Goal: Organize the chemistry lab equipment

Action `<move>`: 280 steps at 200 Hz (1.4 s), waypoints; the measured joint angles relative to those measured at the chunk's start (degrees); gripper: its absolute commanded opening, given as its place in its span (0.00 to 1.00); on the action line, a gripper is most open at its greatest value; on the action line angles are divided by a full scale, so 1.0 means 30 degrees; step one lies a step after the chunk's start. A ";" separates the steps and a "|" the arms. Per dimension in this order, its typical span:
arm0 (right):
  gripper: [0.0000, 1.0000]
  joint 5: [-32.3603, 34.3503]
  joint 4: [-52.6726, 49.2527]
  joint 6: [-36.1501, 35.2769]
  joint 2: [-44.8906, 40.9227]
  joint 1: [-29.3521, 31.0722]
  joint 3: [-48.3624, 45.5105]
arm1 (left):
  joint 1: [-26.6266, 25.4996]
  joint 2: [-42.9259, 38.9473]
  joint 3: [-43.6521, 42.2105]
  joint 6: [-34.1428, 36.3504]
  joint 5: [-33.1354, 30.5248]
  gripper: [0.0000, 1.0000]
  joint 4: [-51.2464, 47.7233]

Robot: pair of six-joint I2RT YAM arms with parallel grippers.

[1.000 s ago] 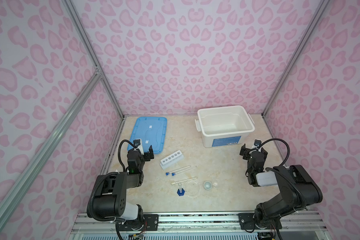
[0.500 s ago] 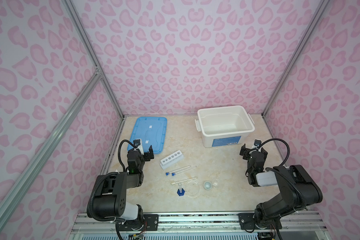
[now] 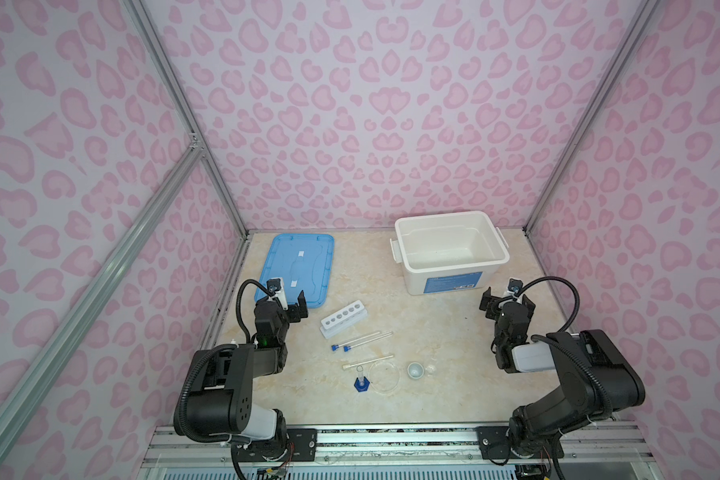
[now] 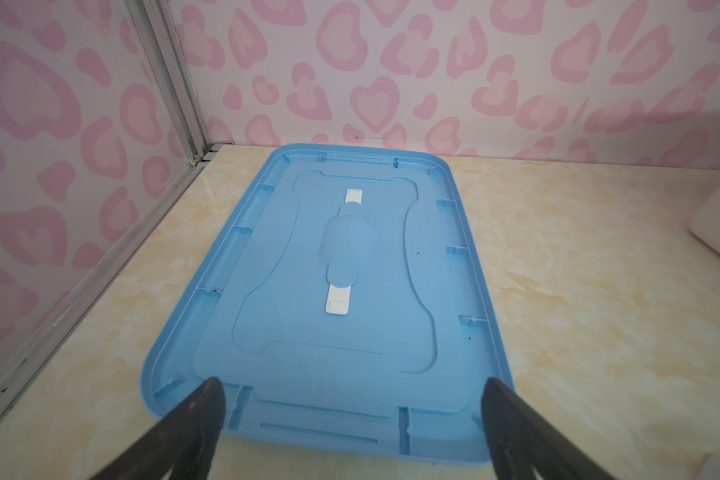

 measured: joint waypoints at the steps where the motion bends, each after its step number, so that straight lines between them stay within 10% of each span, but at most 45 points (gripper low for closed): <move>1: 1.00 0.0000 0.0000 0.0000 0.0000 0.0000 0.0000 | 0.0000 0.0000 0.0000 0.0000 0.0000 0.98 0.0000; 86: 0.80 -0.0182 -0.1705 -0.0007 -0.1275 0.0058 0.0466 | -0.0255 -0.3650 0.1603 -0.0131 -0.1078 0.78 -0.3235; 152: 0.75 0.1093 -1.0229 0.0211 -0.6747 0.2543 0.4240 | -0.5107 -0.7031 0.6980 0.1370 -0.3716 0.69 -1.0965; 213: 0.71 -0.2324 -1.8236 0.1647 -1.1096 0.3279 0.6783 | -0.8648 -0.6790 1.0469 0.3738 -0.0510 0.57 -1.9300; 280: 0.67 -0.6368 -2.3401 -0.0015 -0.9690 0.5442 0.9362 | -0.9318 -0.8145 0.8990 0.2812 0.3373 0.49 -2.5390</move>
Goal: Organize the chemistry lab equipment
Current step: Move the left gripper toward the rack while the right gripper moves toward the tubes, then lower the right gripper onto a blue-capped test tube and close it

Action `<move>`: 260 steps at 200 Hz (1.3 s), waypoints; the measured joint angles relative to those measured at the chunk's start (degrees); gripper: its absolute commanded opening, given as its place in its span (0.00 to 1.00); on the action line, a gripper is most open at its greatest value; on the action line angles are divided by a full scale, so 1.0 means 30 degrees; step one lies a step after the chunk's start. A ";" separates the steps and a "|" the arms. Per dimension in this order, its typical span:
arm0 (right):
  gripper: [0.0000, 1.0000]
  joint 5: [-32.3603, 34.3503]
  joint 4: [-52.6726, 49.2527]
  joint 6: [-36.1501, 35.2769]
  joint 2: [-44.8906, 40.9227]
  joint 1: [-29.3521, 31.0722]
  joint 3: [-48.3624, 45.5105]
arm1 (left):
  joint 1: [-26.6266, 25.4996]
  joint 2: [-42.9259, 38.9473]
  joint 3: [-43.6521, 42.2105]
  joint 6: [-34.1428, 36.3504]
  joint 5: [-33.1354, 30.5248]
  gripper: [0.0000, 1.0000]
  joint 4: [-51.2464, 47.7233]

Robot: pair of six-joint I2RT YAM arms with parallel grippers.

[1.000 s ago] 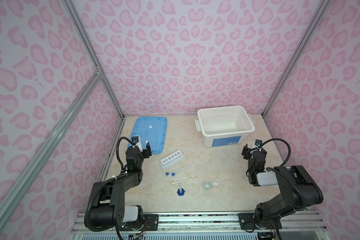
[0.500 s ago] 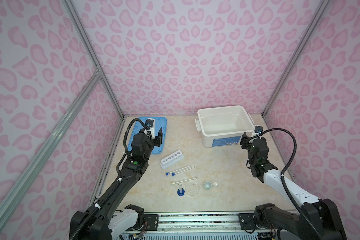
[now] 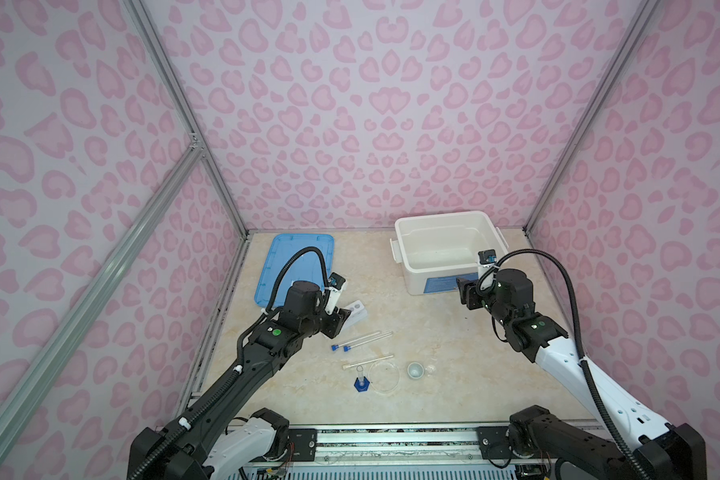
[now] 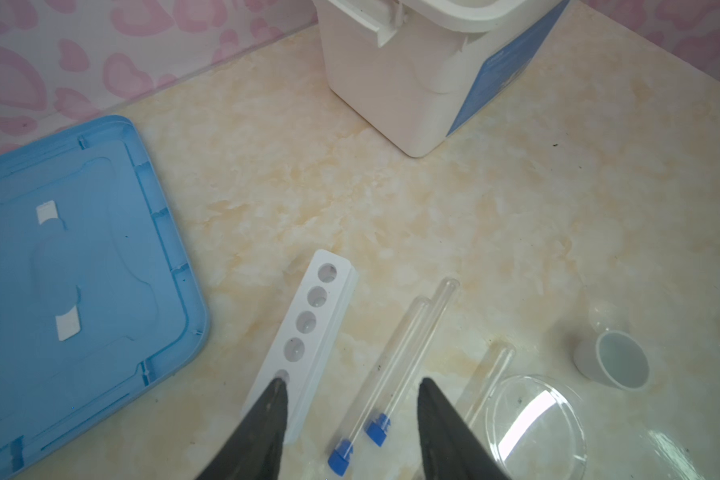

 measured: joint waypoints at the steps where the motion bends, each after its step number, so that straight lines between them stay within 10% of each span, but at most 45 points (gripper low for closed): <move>1: 0.67 0.0007 -0.0029 -0.0015 0.0029 0.0029 0.0029 | 0.0000 0.0000 0.0000 0.0000 0.0000 0.49 0.0000; 119: 0.56 -0.1872 -0.4109 -0.3592 0.4473 0.4838 0.3730 | -0.0510 0.2076 0.0546 0.1231 -0.0022 0.37 -0.2572; 260: 0.41 -0.1785 -1.0841 -0.9785 1.5365 1.0331 1.1264 | 0.7169 -0.5275 -0.2353 -0.6047 0.5195 0.46 0.2113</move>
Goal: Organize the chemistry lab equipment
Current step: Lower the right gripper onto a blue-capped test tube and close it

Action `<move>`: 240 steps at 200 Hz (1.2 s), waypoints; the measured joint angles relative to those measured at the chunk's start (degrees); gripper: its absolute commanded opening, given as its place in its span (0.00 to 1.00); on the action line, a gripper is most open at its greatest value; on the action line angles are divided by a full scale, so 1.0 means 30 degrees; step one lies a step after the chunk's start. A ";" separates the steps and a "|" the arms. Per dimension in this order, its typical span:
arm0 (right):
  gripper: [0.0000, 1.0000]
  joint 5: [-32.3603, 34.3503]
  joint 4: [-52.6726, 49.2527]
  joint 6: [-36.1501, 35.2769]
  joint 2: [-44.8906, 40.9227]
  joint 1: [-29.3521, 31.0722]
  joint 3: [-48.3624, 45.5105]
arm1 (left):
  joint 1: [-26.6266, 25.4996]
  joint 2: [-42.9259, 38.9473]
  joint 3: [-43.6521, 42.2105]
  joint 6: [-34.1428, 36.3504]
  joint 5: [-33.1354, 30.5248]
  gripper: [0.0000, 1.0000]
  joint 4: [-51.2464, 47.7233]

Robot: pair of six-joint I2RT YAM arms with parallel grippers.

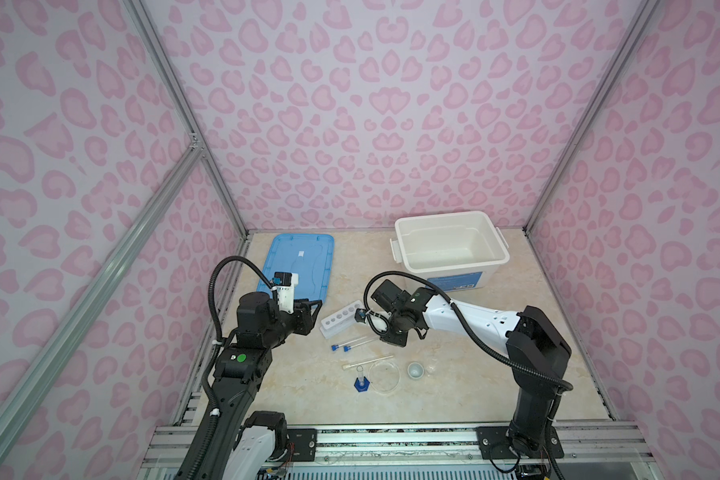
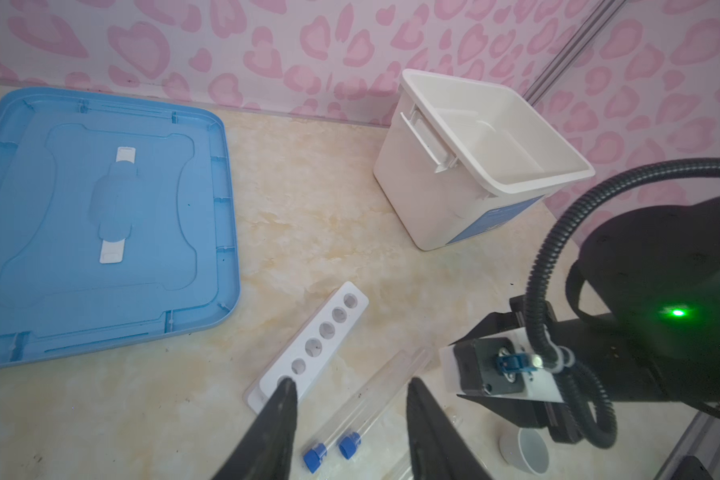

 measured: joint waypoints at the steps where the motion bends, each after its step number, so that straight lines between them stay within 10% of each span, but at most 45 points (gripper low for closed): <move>1: 0.41 0.0000 -0.0022 -0.0036 0.0051 0.0015 0.0051 | 0.0036 -0.0007 -0.0007 -0.0022 0.0029 0.46 0.0015; 240: 0.29 -0.0437 0.2922 -0.1297 0.2528 -0.0015 -0.0022 | 0.1843 0.0998 -0.0197 -0.1093 0.3614 0.44 0.1770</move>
